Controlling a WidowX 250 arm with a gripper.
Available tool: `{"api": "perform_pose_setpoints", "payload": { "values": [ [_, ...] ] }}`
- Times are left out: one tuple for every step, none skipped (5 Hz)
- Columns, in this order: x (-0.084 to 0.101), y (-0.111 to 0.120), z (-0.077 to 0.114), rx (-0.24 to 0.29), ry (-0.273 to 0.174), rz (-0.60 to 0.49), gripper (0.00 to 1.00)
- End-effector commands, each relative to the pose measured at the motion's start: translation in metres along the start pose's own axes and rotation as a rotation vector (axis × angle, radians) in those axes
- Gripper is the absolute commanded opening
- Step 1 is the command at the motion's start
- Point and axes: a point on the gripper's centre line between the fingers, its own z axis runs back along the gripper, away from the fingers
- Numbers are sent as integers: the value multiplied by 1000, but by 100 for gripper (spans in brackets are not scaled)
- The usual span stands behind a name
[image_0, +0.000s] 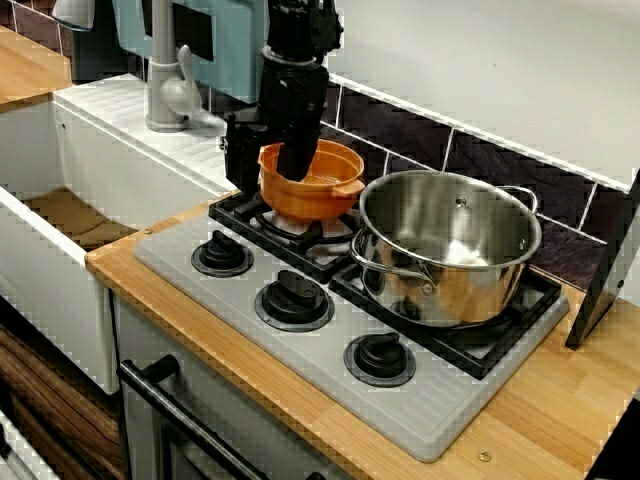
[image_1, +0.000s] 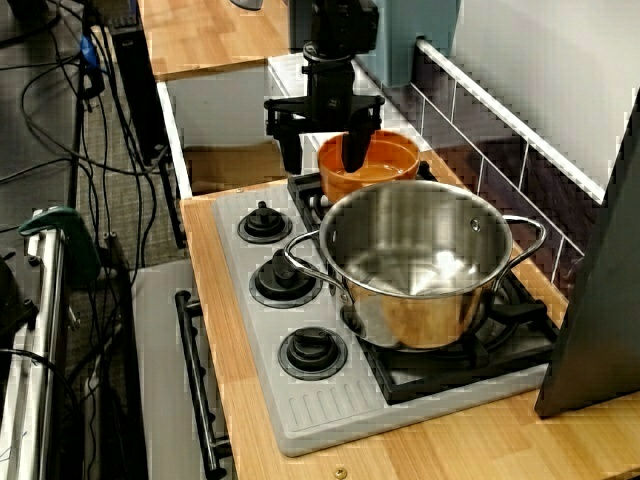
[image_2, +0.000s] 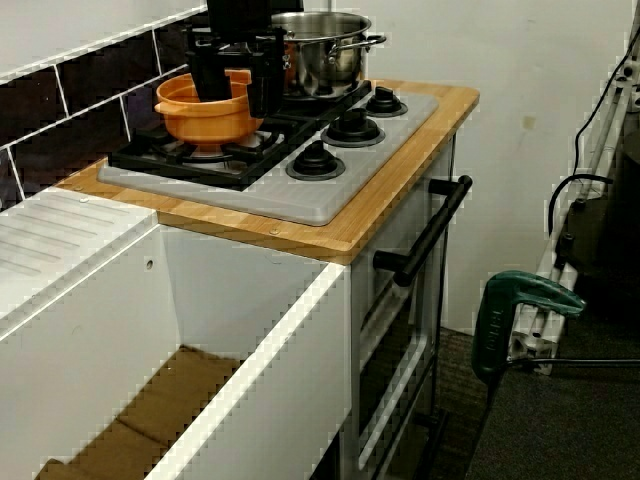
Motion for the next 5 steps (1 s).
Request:
{"api": "perform_pose_setpoints", "payload": {
  "values": [
    [-2,-7,7,2,-12,-19,0],
    [-2,-7,9,-5,-16,-22,0],
    [-3,-9,22,-5,-35,-24,0],
    [-3,-16,38,16,-58,-35,0],
    [-4,-22,59,29,-103,-53,0]
  ]
}}
